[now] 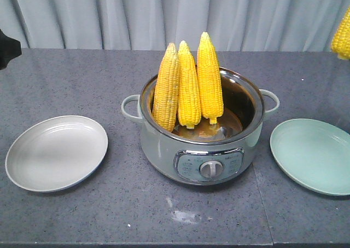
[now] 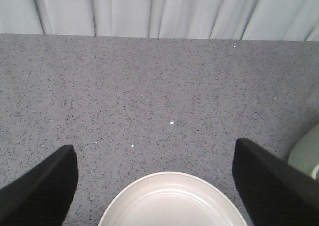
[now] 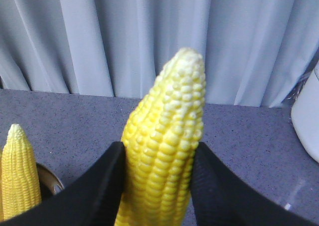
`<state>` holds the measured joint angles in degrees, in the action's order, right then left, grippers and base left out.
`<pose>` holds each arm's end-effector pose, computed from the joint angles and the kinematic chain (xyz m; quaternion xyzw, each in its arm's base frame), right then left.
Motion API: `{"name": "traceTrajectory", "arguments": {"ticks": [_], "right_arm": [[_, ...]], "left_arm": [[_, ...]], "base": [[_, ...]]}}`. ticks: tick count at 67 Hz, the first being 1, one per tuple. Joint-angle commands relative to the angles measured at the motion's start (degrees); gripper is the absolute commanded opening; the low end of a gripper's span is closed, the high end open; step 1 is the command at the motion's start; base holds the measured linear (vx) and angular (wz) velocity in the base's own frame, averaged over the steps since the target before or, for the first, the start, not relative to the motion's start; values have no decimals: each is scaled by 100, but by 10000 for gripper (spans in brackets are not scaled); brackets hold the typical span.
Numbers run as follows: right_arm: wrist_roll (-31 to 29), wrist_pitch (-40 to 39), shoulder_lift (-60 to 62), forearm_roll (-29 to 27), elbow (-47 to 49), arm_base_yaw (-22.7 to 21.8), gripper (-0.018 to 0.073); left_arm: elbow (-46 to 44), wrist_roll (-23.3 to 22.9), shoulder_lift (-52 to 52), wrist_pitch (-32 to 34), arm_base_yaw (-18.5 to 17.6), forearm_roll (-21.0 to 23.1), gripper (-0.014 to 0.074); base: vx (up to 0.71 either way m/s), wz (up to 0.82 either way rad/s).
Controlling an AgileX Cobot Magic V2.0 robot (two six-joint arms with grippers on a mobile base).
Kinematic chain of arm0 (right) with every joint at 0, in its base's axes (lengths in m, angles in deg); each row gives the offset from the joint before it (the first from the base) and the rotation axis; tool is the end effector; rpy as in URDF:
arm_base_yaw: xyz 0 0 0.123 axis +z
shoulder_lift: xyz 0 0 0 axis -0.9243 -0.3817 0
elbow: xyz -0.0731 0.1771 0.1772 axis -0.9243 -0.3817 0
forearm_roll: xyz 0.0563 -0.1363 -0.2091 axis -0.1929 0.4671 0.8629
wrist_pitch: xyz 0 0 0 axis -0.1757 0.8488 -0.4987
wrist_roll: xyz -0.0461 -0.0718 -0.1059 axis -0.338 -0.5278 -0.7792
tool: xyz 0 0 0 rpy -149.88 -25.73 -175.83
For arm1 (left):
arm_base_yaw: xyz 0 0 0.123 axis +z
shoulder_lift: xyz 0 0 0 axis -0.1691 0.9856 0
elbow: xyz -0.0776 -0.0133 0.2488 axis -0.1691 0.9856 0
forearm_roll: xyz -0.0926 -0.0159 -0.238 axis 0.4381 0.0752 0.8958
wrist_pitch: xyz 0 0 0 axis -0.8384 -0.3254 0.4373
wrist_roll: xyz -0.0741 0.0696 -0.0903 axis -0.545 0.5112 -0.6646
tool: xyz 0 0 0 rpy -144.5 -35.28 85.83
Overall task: Distribute corn equally
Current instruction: 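Grasp the corn cob with the right gripper and lift it out, then reach the left gripper to a corn cob, grasp and lift it out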
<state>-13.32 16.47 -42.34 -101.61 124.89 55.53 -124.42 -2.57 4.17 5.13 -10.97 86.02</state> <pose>0.3252 -0.0325 0.4508 -0.0265 0.8293 0.0267 0.5576 0.3119 -0.0147 0.3515 -0.0084 0.8575 -0.0502 0.5119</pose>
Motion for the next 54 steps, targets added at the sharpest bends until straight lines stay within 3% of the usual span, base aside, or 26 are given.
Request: {"name": "traceTrajectory", "arguments": {"ticks": [1,12,21,36,54], "right_arm": [[-24,-372,141,-66,177,-36,-9],[-24,-372,141,-66,177,-36,-9],[-24,-373,141,-61,177,-36,-9],[-24,-352,141,-61,177,-36,-9],[-24,-352,141,-61,177,-36,-9]], "left_arm": [[-385,195,-98,429,-79,286,587],[-1384,1318,220,168,-491,1025,587],[-2456,1624,860,-491,-802,1430,587],[-4116,1659,2373,-1510,-1412,1355,587],[-4762,1583,3511,-1860,-2087,779,587]], "base": [[0,0],[0,0],[0,0],[0,0],[0,0]]}}
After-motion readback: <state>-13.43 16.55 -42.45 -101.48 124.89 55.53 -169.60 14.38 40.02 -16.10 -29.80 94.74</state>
